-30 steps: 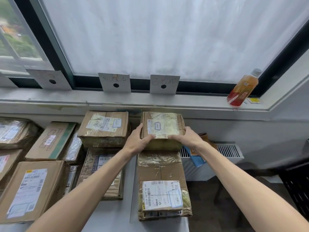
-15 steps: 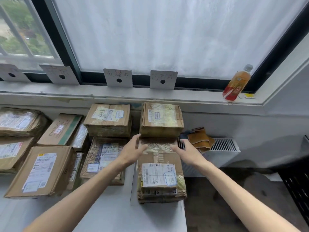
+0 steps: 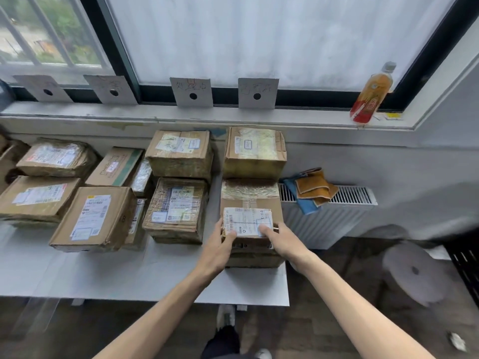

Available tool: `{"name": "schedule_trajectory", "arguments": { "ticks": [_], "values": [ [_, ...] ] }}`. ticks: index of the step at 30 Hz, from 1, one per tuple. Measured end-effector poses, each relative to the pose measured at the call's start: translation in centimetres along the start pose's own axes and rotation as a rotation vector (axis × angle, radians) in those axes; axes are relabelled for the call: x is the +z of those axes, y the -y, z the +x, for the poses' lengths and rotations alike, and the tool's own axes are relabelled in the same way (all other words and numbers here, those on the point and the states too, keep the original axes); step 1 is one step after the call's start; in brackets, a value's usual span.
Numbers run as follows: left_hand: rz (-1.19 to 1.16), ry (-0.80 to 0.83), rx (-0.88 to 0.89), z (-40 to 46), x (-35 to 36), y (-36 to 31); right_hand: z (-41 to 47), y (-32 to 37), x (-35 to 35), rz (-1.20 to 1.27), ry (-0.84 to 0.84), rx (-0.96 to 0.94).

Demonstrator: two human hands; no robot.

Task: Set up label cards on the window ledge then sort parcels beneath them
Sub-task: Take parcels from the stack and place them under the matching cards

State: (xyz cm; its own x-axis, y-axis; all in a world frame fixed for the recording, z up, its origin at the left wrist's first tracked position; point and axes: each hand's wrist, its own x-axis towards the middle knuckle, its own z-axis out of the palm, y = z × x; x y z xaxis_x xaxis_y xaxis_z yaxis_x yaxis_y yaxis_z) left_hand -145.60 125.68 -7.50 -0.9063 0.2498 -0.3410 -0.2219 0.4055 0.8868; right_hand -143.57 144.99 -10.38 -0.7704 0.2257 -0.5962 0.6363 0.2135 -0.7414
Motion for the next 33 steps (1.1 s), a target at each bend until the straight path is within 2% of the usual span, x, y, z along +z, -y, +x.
{"name": "schedule_trajectory", "arguments": {
  "ticks": [8,14,25,28,33],
  "values": [
    [0.021,-0.009,0.044,2.5,-0.3,-2.1,3.6,1.9,-0.7,0.047,-0.033,-0.070],
    [-0.004,-0.006,0.036,7.8,-1.2,-4.9,5.0,8.4,-1.5,0.045,-0.047,-0.119],
    [-0.022,0.019,-0.022,15.3,-1.9,-4.5,15.4,8.2,-1.2,0.058,-0.077,0.008],
    [-0.030,0.020,-0.018,15.6,-1.9,-4.1,15.0,8.4,-1.2,0.061,-0.095,0.010],
    [0.004,-0.009,0.005,14.3,-2.1,-4.1,9.7,10.9,-1.1,0.026,-0.185,0.001]
  ]
}}
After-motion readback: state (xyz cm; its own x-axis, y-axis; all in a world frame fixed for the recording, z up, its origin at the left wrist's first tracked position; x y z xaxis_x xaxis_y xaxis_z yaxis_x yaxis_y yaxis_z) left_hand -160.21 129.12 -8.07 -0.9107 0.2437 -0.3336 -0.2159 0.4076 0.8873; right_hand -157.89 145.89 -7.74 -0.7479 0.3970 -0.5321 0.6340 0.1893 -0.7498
